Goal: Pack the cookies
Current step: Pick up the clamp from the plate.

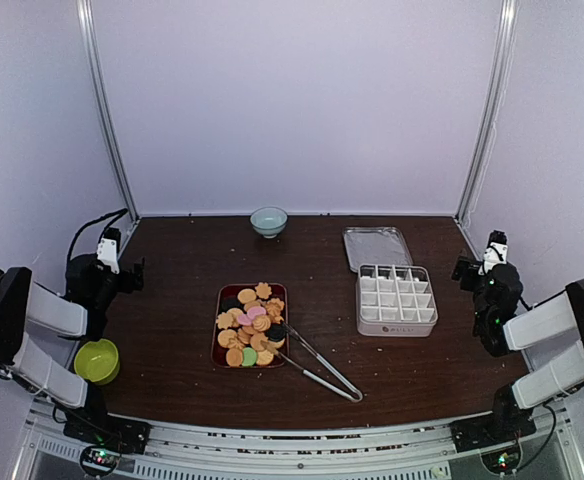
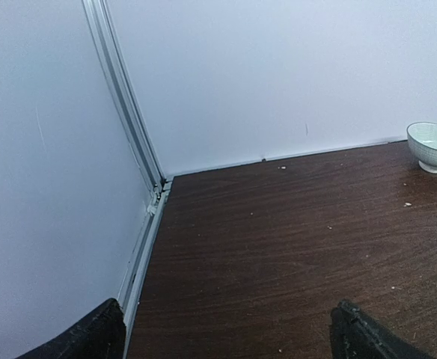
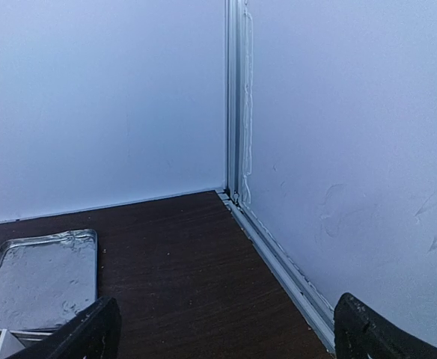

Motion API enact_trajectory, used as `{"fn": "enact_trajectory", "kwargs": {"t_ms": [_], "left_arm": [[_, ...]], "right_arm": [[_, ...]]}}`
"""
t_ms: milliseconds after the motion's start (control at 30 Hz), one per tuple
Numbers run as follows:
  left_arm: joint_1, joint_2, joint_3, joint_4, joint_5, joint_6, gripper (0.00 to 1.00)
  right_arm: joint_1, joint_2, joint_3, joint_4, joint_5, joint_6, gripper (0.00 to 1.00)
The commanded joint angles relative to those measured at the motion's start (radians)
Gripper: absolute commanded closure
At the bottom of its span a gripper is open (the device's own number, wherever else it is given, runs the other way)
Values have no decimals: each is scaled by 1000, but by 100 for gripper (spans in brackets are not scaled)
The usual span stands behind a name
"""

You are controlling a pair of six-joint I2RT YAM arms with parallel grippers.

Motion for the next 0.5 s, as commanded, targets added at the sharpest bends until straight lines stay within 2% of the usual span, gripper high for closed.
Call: {"fn": "enact_trajectory", "kwargs": {"t_ms": [0, 300, 333, 400, 467], "left_arm": [[7, -3, 13, 43, -5, -10, 2], [6, -3, 13, 44, -5, -10, 2], [7, -4, 13, 43, -4, -11, 2], [6, -4, 13, 43, -3, -11, 2], [6, -6, 11, 47, 7, -10, 2]], "right_arm": [[-16, -8, 8, 1, 62, 34, 0], [-17, -51, -6, -2, 24, 9, 0], [-17, -71, 1, -31, 52, 14, 0], [-17, -142, 56, -212, 175, 69, 0], [-18, -212, 125, -376, 196, 92, 0]]}}
